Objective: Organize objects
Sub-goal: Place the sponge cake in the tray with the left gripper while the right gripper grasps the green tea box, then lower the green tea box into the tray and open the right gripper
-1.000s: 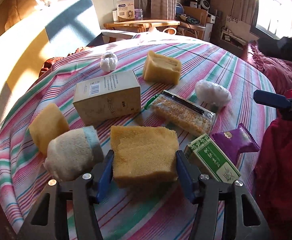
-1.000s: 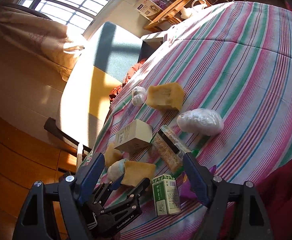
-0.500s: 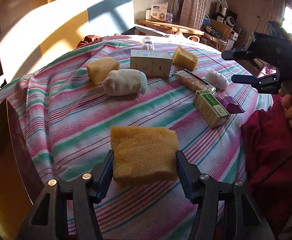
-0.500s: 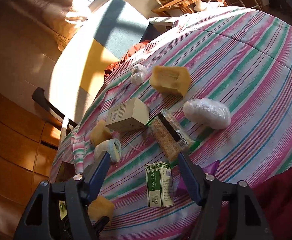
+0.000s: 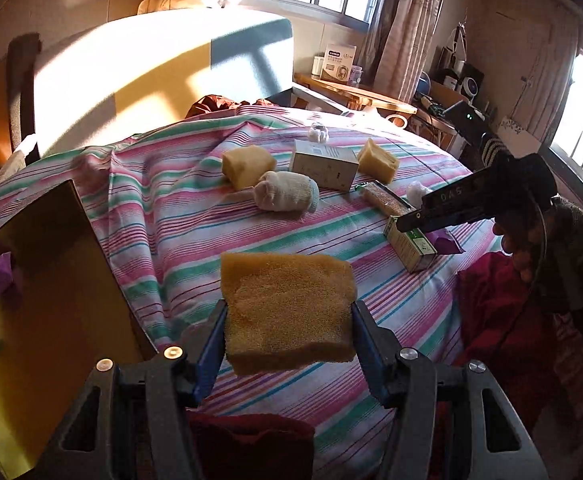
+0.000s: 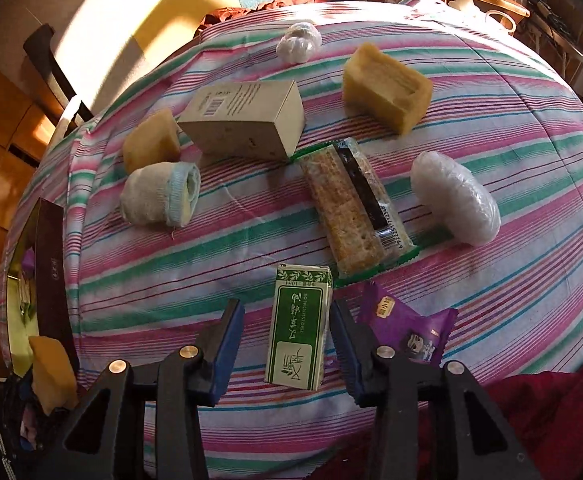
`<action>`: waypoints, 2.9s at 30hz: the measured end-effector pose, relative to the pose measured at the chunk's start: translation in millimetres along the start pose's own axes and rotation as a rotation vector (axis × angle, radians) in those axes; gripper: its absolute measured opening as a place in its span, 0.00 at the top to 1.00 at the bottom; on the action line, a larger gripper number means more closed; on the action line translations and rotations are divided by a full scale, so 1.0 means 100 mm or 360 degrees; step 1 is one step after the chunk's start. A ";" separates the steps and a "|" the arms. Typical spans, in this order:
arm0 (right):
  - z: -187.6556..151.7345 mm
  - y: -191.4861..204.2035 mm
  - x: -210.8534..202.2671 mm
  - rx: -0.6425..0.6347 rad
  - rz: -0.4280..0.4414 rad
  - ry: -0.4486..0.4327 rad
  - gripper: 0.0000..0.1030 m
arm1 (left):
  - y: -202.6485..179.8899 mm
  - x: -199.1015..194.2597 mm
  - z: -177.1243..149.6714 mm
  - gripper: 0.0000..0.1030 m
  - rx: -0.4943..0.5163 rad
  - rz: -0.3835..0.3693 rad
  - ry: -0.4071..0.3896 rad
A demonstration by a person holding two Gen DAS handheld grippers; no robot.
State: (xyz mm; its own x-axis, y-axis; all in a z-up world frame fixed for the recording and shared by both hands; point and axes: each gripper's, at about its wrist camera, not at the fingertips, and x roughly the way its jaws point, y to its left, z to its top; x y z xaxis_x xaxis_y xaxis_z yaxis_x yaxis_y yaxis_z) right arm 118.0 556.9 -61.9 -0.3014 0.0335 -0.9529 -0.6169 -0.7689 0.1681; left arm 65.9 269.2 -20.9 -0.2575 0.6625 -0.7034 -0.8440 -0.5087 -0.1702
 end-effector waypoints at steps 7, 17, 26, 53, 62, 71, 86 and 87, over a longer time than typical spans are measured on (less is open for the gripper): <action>-0.02 0.10 0.09 -0.0111 -0.0081 0.0058 0.70 | 0.60 -0.49 -0.07 0.42 -0.0229 0.0150 -0.0093; -0.08 0.02 0.01 -0.0107 -0.0004 -0.0010 0.70 | 2.15 -1.01 -0.52 0.42 -0.0783 0.0633 -0.0037; -0.05 0.04 -0.07 -0.0097 0.0024 -0.0030 0.70 | 2.53 -0.80 -0.61 0.42 -0.0861 0.0772 0.0112; -0.04 0.12 -0.01 -0.0111 0.0015 -0.0016 0.70 | 2.73 -0.42 -0.60 0.38 -0.0775 0.0902 0.0249; -0.04 0.12 -0.04 -0.0104 0.0012 -0.0034 0.70 | 2.54 -0.68 -0.53 0.29 -0.0674 0.1007 0.0117; -0.16 0.66 -0.21 -0.0259 0.0199 -0.0153 0.70 | 2.16 -1.28 -0.54 0.15 -0.0705 0.1021 -0.0171; -0.64 3.42 -0.13 -0.0929 0.0749 -0.0015 0.70 | 2.31 -1.71 -1.03 0.15 -0.0946 0.1063 -0.0224; -0.68 3.58 -0.06 -0.0949 0.0763 0.0015 0.70 | 2.35 -1.76 -1.08 0.15 -0.0968 0.1074 -0.0231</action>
State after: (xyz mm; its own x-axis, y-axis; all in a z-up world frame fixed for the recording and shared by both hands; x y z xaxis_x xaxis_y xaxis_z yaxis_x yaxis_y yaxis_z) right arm -51.4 238.5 -12.8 -0.4294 -0.3942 -0.8126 0.0774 -0.9125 0.4017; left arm -36.5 -26.4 -12.2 -0.6966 0.1615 -0.6990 -0.1107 -0.9869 -0.1176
